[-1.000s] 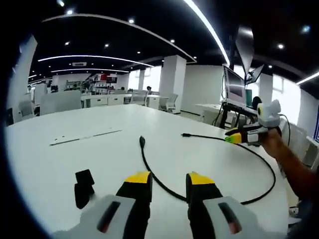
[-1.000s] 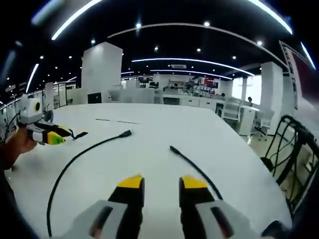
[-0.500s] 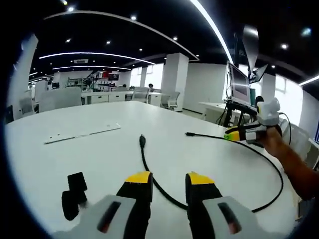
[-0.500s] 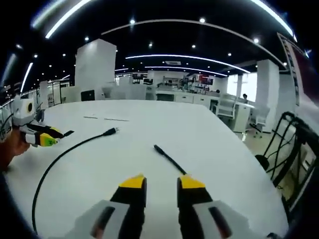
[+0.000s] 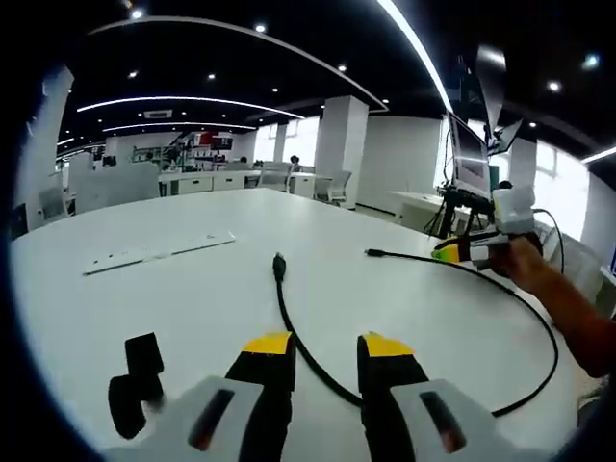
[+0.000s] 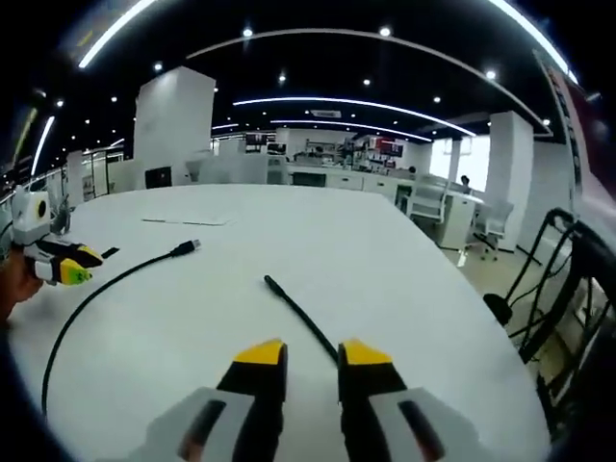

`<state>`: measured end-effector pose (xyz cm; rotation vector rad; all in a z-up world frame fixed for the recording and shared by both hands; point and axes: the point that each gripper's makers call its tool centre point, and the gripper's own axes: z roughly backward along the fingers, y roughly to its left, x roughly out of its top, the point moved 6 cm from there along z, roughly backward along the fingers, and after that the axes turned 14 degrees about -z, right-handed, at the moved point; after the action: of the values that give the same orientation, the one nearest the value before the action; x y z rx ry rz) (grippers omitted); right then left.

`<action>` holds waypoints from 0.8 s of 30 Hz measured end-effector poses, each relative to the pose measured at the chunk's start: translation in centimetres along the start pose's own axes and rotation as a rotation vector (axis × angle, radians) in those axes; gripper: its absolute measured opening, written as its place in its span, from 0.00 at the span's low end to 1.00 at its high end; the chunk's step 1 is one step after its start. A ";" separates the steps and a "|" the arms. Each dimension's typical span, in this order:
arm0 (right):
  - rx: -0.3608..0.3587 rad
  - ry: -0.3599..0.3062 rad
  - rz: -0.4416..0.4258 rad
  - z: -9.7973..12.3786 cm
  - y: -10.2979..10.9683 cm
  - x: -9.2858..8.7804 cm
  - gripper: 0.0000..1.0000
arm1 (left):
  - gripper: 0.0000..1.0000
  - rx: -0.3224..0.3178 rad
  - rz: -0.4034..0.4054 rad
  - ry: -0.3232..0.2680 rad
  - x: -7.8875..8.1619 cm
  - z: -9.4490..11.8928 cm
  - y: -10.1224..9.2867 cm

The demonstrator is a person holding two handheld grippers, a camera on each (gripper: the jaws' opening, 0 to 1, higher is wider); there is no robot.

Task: Find the charging cable on the desk, coil it up and secure with Velcro.

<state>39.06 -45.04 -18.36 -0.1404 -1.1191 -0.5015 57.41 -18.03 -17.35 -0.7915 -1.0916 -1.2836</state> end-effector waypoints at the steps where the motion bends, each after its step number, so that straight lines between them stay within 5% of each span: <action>1: -0.003 0.004 -0.001 -0.2 -0.2 -0.1 0.22 | 0.26 0.002 -0.001 0.002 0.0 -0.1 0.0; 24: -0.045 -0.019 0.005 -2.1 -2.5 -0.8 0.19 | 0.26 0.012 0.000 0.034 -0.8 -3.2 0.7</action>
<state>39.40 -47.69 -20.38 -0.1874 -1.1262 -0.5224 58.76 -20.59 -19.03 -0.7586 -1.0706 -1.2849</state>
